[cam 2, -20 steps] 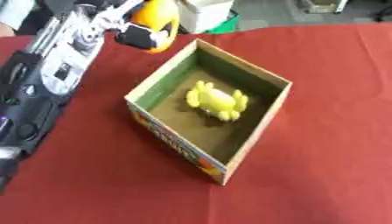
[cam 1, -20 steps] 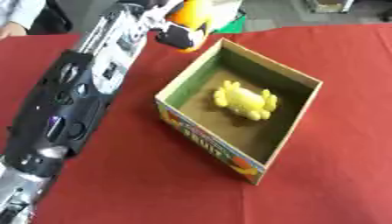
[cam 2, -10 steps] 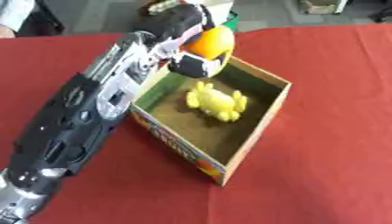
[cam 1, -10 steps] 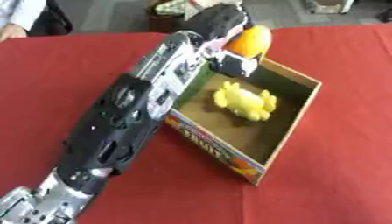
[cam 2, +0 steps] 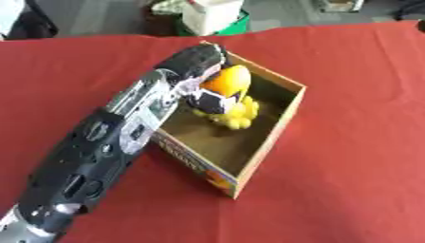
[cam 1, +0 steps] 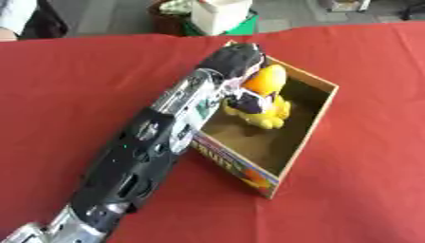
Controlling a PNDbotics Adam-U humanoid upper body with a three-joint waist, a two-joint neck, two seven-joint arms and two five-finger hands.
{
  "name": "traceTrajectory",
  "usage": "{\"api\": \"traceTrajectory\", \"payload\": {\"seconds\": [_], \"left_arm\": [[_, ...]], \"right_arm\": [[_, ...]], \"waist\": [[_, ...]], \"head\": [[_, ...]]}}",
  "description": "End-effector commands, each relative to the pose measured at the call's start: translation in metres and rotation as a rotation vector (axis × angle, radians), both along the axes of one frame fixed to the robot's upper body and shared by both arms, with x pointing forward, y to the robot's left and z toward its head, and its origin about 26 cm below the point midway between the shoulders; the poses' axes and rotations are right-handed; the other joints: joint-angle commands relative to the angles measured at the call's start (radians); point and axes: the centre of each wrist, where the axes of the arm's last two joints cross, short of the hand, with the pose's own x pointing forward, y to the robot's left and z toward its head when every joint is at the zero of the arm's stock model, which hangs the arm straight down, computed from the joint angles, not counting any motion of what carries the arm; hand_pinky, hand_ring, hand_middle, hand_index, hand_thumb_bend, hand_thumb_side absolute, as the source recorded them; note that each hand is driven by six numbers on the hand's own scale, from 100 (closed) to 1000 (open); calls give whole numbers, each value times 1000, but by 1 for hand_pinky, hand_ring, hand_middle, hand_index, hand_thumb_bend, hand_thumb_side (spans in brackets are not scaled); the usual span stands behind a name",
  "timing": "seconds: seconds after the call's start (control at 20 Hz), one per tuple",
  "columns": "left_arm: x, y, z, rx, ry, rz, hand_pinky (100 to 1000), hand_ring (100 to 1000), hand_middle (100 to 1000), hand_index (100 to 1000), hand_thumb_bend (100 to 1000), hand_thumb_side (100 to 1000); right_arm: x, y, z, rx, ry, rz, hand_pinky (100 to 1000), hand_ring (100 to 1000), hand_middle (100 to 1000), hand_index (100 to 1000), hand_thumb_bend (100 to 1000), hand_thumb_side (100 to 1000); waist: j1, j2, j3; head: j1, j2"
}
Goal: Pick up objects on the table and place them in the box.
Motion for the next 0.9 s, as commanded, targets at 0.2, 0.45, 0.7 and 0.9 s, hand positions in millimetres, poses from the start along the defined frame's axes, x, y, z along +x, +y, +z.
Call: {"api": "traceTrajectory", "payload": {"seconds": [0.2, 0.45, 0.7, 0.9], "left_arm": [[-1, -2, -1, 55, 42, 1, 685, 720, 757, 808, 109, 275], [-4, 2, 9, 75, -6, 43, 779, 814, 862, 945, 652, 872], [-12, 10, 32, 12, -152, 89, 780, 816, 861, 949, 791, 1000], [-23, 20, 55, -90, -247, 99, 770, 800, 847, 939, 710, 1000]], "right_arm": [[-3, 0, 8, -11, -29, 3, 703, 940, 752, 923, 100, 1000], [-3, 0, 7, -9, -26, 1, 703, 940, 753, 923, 100, 1000], [-3, 0, 6, -6, -23, 1, 703, 939, 753, 923, 100, 1000], [-4, -1, 6, -3, -21, 0, 702, 939, 754, 922, 100, 1000]], "waist": [[-9, -18, 4], [-11, -22, 7], [-15, -28, 12], [-15, -36, 15]], "head": [[27, 17], [44, 14], [41, 12], [32, 16]]}}
